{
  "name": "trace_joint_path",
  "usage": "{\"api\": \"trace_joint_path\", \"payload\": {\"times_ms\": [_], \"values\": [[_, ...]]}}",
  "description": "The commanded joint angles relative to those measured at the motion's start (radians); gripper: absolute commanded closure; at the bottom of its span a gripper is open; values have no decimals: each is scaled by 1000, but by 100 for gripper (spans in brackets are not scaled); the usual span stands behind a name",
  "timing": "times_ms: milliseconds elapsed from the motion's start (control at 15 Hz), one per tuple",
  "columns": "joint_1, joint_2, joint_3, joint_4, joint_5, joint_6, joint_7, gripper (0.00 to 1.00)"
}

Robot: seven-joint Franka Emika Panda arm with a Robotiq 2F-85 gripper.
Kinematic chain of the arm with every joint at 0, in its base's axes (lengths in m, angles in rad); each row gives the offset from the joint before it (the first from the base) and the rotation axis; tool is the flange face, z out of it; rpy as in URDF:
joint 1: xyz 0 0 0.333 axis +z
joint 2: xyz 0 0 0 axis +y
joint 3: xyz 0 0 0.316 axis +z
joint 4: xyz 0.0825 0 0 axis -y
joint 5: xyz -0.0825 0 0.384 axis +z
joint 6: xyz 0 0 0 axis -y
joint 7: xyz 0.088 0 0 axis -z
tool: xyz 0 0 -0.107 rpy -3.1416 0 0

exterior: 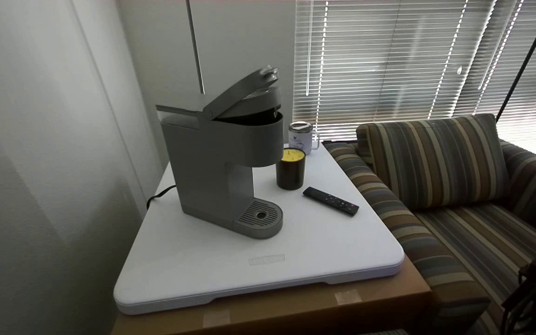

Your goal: Close the lid of the coffee maker and then open it

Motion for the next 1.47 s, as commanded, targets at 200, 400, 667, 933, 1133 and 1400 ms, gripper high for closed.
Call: {"api": "trace_joint_path", "payload": {"times_ms": [200, 400, 667, 933, 1133, 1400], "values": [[31, 218, -8, 190, 29, 46, -30, 0], [33, 173, -4, 140, 7, 43, -7, 0], [36, 169, -5, 127, 21, 87, -12, 0], [49, 230, -21, 167, 72, 194, -117, 0], [54, 285, -24, 209, 105, 236, -208, 0], [61, 381, -15, 302, 109, 237, -306, 34]]}}
